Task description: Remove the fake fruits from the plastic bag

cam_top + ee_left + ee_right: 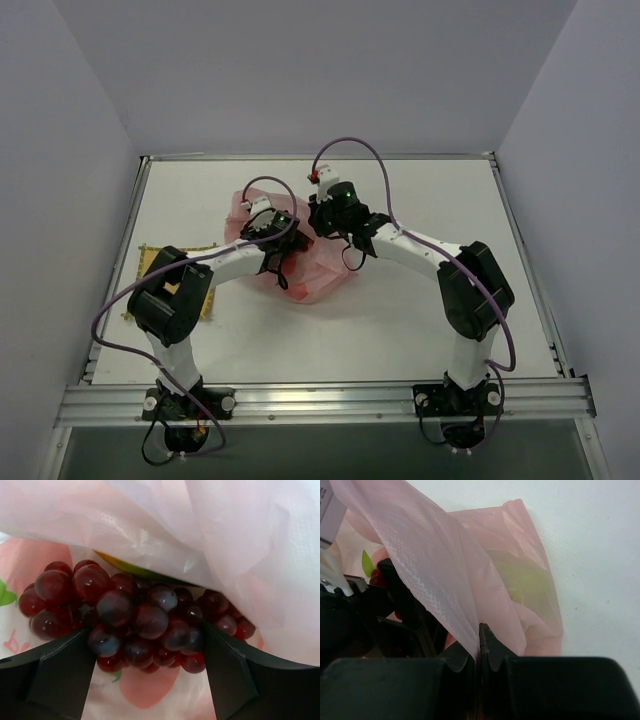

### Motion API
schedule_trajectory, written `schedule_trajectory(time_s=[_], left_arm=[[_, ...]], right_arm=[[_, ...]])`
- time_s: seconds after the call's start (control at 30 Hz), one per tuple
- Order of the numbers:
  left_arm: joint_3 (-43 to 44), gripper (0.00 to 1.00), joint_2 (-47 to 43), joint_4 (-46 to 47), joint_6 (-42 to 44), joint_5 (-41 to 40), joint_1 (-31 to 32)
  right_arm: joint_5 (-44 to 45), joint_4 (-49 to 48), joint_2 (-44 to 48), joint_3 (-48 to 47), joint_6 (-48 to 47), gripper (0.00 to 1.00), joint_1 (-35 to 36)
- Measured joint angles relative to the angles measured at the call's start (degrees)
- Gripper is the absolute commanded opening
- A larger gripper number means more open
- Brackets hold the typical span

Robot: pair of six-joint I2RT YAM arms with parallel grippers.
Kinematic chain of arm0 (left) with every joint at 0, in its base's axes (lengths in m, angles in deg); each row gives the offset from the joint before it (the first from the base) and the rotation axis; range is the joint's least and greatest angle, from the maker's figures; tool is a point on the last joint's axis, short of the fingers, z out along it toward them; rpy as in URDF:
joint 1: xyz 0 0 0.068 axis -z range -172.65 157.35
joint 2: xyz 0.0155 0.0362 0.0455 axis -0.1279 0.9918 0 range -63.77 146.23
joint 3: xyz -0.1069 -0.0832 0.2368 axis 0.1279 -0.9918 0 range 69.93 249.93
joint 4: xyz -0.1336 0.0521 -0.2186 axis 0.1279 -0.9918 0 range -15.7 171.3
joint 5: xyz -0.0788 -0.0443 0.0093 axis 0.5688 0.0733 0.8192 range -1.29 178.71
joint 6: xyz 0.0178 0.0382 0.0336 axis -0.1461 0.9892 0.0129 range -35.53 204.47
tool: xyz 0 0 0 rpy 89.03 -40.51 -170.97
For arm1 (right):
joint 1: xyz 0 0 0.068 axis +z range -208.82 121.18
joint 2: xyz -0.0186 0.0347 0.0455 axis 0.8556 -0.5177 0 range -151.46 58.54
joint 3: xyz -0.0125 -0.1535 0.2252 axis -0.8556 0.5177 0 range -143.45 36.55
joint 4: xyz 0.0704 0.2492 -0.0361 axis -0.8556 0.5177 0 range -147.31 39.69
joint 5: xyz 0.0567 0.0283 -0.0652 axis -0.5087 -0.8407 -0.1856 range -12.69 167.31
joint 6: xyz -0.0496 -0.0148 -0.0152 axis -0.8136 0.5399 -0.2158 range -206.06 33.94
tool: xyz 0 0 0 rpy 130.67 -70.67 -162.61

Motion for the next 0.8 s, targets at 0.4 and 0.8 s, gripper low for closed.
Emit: schedule_trajectory(time_s=[0.4,0.8], left_arm=[[-3.3,0.04,-0.7,7.4,-1.4,-2.4,0.0],[-15.9,0.02,-19.4,17.2,-0.3,5.4,-0.2]], right_arm=[[-0.7,0.0,0.0,0.1,0.2,0.01,0.0],[-1.0,-0.2,0.0,0.5,0.7,0.01,0.0]])
